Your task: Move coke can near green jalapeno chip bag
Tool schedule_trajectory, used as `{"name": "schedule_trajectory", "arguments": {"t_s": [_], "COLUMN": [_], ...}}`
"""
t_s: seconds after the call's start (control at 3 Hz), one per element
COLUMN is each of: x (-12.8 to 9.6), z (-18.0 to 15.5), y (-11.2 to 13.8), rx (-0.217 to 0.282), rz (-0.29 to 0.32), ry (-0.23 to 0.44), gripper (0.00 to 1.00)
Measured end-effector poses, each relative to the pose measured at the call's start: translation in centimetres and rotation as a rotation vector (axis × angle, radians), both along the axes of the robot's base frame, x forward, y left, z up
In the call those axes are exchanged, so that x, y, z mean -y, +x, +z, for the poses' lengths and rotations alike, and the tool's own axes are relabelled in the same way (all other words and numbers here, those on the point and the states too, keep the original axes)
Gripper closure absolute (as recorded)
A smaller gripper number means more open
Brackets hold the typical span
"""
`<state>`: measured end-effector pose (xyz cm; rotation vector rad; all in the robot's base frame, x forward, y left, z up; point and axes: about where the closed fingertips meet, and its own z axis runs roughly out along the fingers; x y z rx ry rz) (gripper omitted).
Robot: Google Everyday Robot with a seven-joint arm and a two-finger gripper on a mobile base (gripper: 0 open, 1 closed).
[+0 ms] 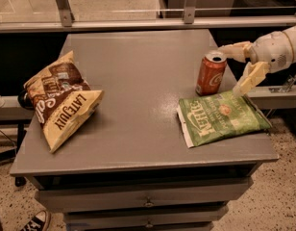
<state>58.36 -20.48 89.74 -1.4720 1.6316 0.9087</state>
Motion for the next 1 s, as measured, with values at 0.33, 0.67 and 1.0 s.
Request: {"name": "schedule_trajectory", "arguments": {"t_s": [0.33, 0.67, 1.0], "x": [3.3, 7.3, 7.0], "z": [0.9, 2.2, 2.6], "y": [-0.7, -1.2, -0.3], "rx": [0.026, 0.068, 0.086], "rz": [-0.051, -0.113, -0.131], "ry": [-0.035, -0.065, -0.058], "gripper": [0.00, 0.00, 0.00]}}
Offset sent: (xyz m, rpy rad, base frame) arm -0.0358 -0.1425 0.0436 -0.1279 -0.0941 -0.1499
